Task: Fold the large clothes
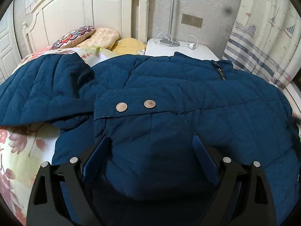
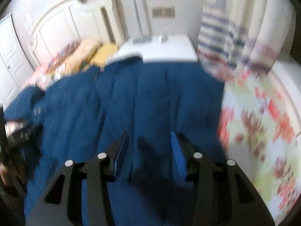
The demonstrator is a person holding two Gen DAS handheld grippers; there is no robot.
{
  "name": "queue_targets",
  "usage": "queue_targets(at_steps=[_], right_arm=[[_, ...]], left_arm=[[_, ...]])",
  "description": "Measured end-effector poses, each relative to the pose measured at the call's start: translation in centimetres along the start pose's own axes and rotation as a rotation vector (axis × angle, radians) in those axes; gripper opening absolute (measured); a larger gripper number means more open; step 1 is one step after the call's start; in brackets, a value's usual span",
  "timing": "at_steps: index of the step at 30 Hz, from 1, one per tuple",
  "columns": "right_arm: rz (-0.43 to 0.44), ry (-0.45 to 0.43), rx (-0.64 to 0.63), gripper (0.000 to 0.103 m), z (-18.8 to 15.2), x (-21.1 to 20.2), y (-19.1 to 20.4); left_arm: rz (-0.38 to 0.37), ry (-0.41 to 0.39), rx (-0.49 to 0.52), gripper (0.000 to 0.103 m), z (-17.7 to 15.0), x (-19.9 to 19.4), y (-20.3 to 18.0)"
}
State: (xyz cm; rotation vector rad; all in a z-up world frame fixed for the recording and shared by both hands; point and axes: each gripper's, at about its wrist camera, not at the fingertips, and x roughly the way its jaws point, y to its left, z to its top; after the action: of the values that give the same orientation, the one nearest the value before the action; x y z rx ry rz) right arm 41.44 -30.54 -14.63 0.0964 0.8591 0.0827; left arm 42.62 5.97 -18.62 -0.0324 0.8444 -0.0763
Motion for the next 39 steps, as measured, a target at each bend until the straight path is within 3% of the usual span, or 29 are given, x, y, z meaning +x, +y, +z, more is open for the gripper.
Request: queue_targets(at_steps=[4,7,8,12,15,17,18,20,23,26,29,32,34,39], right_arm=[[-0.056,-0.021,0.001,0.046,4.1,2.6,-0.6],[-0.072,0.113,0.045,0.046,4.4,7.3,-2.2],[-0.071,0.113,0.045,0.046,4.2,7.8,-2.3],[-0.083,0.118,0.044,0.046,4.5,6.9,-1.5],[-0.111,0.053,0.054,0.047,6.0,5.8,-1.7],[-0.151,0.026,0.065,0.06,7.1,6.1,-2.3],[-0.183,0.041,0.078,0.061,7.3,7.0,-3.0],[-0.159,0.126,0.13,0.063,6.9,9.5,-4.5],[-0.161,0.119,0.122,0.063,6.4,9.2,-4.5],[-0.224,0.05,0.102,0.065,5.5,5.9,-2.5],[-0.149,-0.02,0.016,0.076,3.2,2.9,2.0],[-0.085,0.011,-0.108,0.079,0.4,3.2,6.9],[-0.109,0.058,-0.192,0.08,-1.4,4.8,9.3],[-0.15,0.079,-0.083,0.082,-1.1,3.9,9.0]], left_arm=[[-0.001,0.005,-0.003,0.086,0.2,0.1,-0.1],[-0.013,0.005,-0.013,0.086,0.4,0.2,-0.1],[-0.014,0.006,-0.013,0.086,0.4,0.4,-0.1],[-0.005,0.012,-0.005,0.086,0.5,0.5,-0.2],[0.002,0.016,0.001,0.086,0.5,0.6,-0.3],[0.001,0.016,-0.001,0.086,0.5,0.6,-0.3],[-0.002,0.016,-0.003,0.086,0.5,0.6,-0.3],[-0.003,0.015,-0.004,0.086,0.5,0.6,-0.4],[-0.003,0.015,-0.003,0.086,0.5,0.6,-0.4],[-0.001,0.016,-0.001,0.086,0.5,0.6,-0.6],[0.005,0.017,0.003,0.086,0.4,0.6,-0.6],[0.001,0.016,0.001,0.086,0.4,0.5,-0.6],[-0.004,0.015,-0.003,0.086,0.4,0.5,-0.5],[-0.015,0.013,-0.013,0.086,0.4,0.5,-0.2]])
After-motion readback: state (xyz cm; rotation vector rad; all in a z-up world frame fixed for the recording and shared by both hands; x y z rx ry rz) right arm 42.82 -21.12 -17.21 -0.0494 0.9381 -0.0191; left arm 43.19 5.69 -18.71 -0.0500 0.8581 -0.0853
